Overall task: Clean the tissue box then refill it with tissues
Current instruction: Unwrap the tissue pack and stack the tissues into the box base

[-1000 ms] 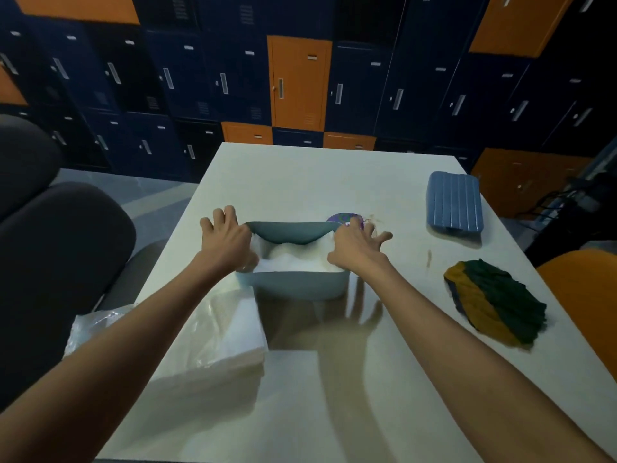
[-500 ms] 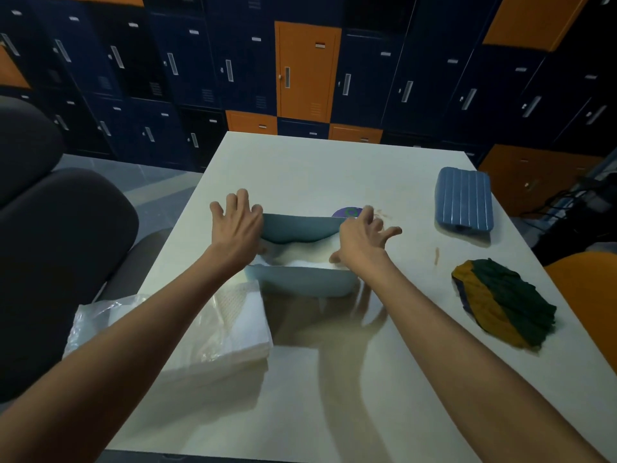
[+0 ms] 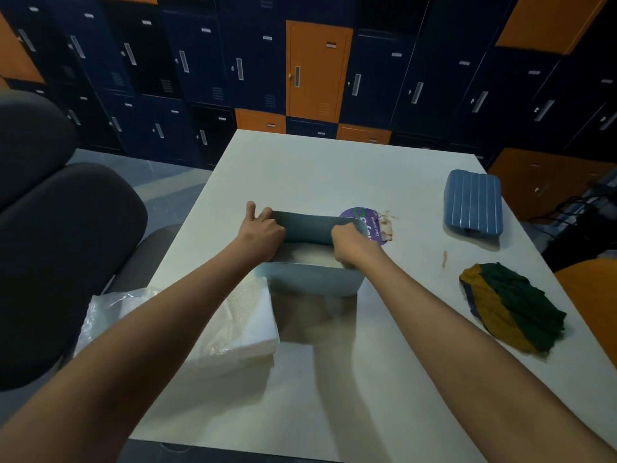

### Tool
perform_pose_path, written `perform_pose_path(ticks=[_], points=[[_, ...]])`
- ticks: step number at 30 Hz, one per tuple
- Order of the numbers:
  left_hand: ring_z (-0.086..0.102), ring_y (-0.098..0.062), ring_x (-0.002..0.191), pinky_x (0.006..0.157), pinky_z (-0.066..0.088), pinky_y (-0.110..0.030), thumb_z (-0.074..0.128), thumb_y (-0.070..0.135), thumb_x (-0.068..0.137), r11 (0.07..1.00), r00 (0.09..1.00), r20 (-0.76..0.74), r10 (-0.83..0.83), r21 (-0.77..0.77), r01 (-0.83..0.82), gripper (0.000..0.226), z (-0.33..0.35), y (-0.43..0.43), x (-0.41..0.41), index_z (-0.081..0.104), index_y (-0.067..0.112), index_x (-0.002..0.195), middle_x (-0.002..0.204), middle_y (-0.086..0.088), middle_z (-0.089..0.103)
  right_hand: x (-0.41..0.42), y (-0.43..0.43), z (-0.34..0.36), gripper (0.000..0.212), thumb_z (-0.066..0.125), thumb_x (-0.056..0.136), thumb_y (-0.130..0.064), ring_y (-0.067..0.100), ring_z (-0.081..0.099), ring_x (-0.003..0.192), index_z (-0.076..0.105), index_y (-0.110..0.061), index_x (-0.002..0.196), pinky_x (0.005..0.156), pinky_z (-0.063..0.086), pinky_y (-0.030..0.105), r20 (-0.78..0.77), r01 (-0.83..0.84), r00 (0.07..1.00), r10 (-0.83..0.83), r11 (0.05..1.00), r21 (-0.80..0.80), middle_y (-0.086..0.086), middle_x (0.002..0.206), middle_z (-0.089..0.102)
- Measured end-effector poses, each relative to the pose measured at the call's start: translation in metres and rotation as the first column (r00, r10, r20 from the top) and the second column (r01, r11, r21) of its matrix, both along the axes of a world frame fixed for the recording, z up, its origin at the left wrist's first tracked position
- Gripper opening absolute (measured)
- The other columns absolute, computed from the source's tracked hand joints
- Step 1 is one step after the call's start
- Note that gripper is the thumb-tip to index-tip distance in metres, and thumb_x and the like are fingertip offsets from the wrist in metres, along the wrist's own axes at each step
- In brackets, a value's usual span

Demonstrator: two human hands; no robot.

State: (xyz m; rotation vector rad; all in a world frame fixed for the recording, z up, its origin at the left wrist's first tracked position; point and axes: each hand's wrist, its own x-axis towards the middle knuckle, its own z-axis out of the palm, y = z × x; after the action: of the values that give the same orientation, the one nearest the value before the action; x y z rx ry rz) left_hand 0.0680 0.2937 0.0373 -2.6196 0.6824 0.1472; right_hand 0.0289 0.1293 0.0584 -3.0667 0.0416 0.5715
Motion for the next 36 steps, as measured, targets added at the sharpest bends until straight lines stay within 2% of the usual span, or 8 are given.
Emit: perform_pose_path(ticks=[5, 10, 13, 17, 20, 24, 30, 36], points=[[0.057, -0.024, 0.100, 0.086, 0.024, -0.041, 0.052, 0.008, 0.090, 0.954, 0.999, 0.000, -0.034, -0.299, 0.032, 0.017, 0.014, 0.008, -0.003, 0.066, 0.017, 0.092, 0.089, -0.003, 0.066, 0.002, -0.002, 0.009, 0.013, 0.047, 0.087, 0.005, 0.022, 0.051, 0.065, 0.059, 0.001, 0.089, 0.056, 0.046, 0.029, 0.103, 0.013, 0.994, -0.026, 0.992, 0.128, 0.011, 0.088, 0.052], [0.065, -0.015, 0.088, 0.084, 0.052, -0.038, 0.065, 0.025, 0.092, 0.533, 1.000, -0.009, 0.018, -0.846, -0.017, 0.014, 0.043, 0.051, -0.048, 0.071, 0.021, 0.104, 0.100, 0.005, 0.072, -0.042, 0.010, 0.038, 0.016, 0.061, 0.089, -0.016, 0.022, 0.071, 0.068, 0.069, -0.002, 0.086, 0.073, 0.060, 0.036, 0.201, 0.028, 0.949, -0.243, 0.701, 0.712, 0.013, 0.076, 0.072], [0.065, -0.006, 0.087, 0.080, 0.055, -0.031, 0.066, 0.035, 0.089, 0.399, 0.991, -0.082, 0.101, -0.910, -0.116, 0.025, 0.046, 0.085, -0.082, 0.070, 0.020, 0.109, 0.103, 0.006, 0.071, -0.076, 0.029, 0.031, 0.021, 0.062, 0.088, -0.020, 0.019, 0.071, 0.063, 0.069, -0.003, 0.077, 0.071, 0.060, 0.037, 0.099, 0.033, 0.981, -0.164, 0.653, 0.757, 0.010, 0.068, 0.071], [0.054, -0.013, 0.116, 0.101, 0.044, -0.041, 0.051, 0.088, 0.061, 0.582, 0.944, -0.303, 0.128, -0.748, -0.319, 0.076, 0.025, 0.118, -0.116, 0.057, 0.038, 0.118, 0.129, 0.009, 0.056, -0.099, 0.052, 0.000, 0.018, 0.061, 0.090, -0.026, 0.012, 0.065, 0.079, 0.073, -0.012, 0.092, 0.069, 0.050, 0.027, 0.090, 0.009, 0.992, -0.090, 0.755, 0.655, 0.001, 0.087, 0.072], [0.035, -0.015, 0.139, 0.115, 0.020, -0.052, 0.034, 0.104, 0.038, 0.705, 0.922, -0.353, 0.159, -0.613, -0.356, 0.108, 0.003, 0.126, -0.134, 0.044, 0.041, 0.125, 0.150, 0.008, 0.038, -0.110, 0.067, -0.021, 0.023, 0.059, 0.092, -0.032, 0.012, 0.062, 0.086, 0.069, -0.013, 0.102, 0.074, 0.048, 0.027, 0.038, 0.080, 0.989, -0.143, 0.733, 0.676, -0.001, 0.095, 0.068], [0.000, -0.022, 0.152, 0.116, -0.001, -0.061, 0.029, 0.106, 0.032, 0.830, 0.933, -0.305, 0.190, -0.458, -0.319, 0.142, -0.025, 0.126, -0.140, -0.014, 0.041, 0.151, 0.165, 0.002, -0.001, -0.117, 0.078, -0.035, 0.025, 0.058, 0.091, -0.036, 0.016, 0.060, 0.088, 0.064, -0.014, 0.101, 0.077, 0.050, 0.031, 0.056, 0.129, 0.973, -0.224, 0.728, 0.674, -0.001, 0.094, 0.065], [0.006, -0.024, 0.151, 0.114, 0.003, -0.063, 0.035, 0.093, 0.043, 0.808, 0.957, -0.212, 0.197, -0.518, -0.281, 0.127, -0.039, 0.122, -0.146, -0.013, 0.044, 0.150, 0.163, 0.000, 0.009, -0.132, 0.096, -0.035, 0.022, 0.061, 0.090, -0.026, 0.018, 0.058, 0.088, 0.059, -0.021, 0.110, 0.078, 0.052, 0.034, 0.347, -0.083, 0.912, -0.218, 0.731, 0.677, 0.002, 0.101, 0.059], [0.023, -0.022, 0.143, 0.111, 0.010, -0.062, 0.043, 0.086, 0.048, 0.780, 0.975, -0.141, 0.172, -0.585, -0.223, 0.105, -0.043, 0.122, -0.149, 0.018, 0.044, 0.140, 0.152, 0.004, 0.027, -0.133, 0.103, -0.033, 0.023, 0.066, 0.086, -0.032, 0.018, 0.057, 0.085, 0.064, -0.013, 0.098, 0.070, 0.047, 0.029, 0.270, -0.025, 0.939, -0.214, 0.740, 0.672, 0.004, 0.096, 0.062]])
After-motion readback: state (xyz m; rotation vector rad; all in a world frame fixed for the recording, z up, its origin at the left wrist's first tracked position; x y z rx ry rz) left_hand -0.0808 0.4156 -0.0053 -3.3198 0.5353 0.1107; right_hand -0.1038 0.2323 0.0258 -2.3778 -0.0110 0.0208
